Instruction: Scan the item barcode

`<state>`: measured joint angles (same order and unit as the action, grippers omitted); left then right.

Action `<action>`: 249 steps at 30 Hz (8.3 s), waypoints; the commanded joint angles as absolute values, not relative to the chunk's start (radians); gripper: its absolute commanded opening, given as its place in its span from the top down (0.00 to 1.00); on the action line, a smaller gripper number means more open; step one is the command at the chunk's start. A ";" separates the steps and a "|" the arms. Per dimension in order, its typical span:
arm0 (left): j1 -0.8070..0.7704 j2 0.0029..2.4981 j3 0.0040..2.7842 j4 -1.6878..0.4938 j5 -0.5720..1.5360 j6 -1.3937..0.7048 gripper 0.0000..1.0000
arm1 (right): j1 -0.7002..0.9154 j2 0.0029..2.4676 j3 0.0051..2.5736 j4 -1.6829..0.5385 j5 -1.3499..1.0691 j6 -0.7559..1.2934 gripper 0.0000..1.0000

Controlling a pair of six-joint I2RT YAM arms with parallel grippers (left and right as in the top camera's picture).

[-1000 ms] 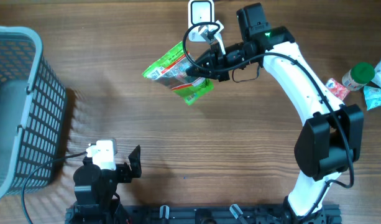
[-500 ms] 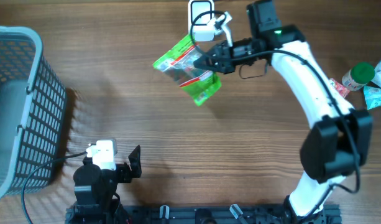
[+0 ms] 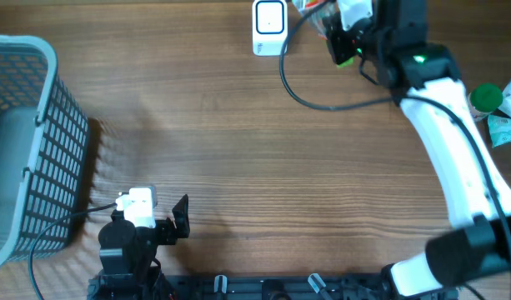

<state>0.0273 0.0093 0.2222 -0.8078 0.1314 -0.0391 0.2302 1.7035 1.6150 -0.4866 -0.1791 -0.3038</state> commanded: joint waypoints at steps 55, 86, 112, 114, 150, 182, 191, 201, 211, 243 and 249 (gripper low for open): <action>0.031 0.006 0.220 -0.805 0.129 -0.037 0.00 | 0.619 2.331 1.586 0.299 0.863 -1.777 0.95; 0.031 0.006 0.220 -0.805 0.129 -0.037 0.00 | 0.728 1.734 1.463 -0.338 0.326 -0.824 0.95; 0.031 0.006 0.220 -0.806 0.129 -0.037 0.00 | -0.583 1.502 1.290 -0.842 0.186 0.412 0.95; 0.031 0.006 0.220 -0.805 0.129 -0.037 0.00 | -0.614 1.504 1.223 -0.728 0.112 0.375 0.95; 0.031 0.006 0.220 -0.805 0.129 -0.037 0.00 | -0.557 0.582 1.329 -1.019 -1.141 -0.302 0.02; 0.031 0.006 0.220 -0.806 0.129 -0.037 0.00 | -0.005 0.003 0.070 0.163 -0.048 0.523 0.00; 0.031 0.006 0.220 -0.805 0.129 -0.037 0.00 | 0.012 0.003 0.005 0.007 0.002 0.527 0.00; 0.031 0.006 0.220 -0.805 0.129 -0.037 0.00 | 0.012 0.004 0.005 0.007 0.002 0.527 0.00; 0.031 0.006 0.220 -0.805 0.129 -0.037 0.00 | 0.012 0.004 0.005 0.007 0.002 0.527 0.00; 0.004 0.004 0.031 -0.125 0.023 -0.030 0.01 | 0.012 0.004 0.005 0.007 0.002 0.527 0.00; 0.004 0.004 0.006 -0.077 0.025 -0.033 0.00 | 0.012 0.004 0.005 0.007 0.002 0.527 0.00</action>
<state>0.0082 0.0090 0.0185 -0.0822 0.0429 -0.0383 0.0063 0.0154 0.0063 0.0010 -0.0174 0.5198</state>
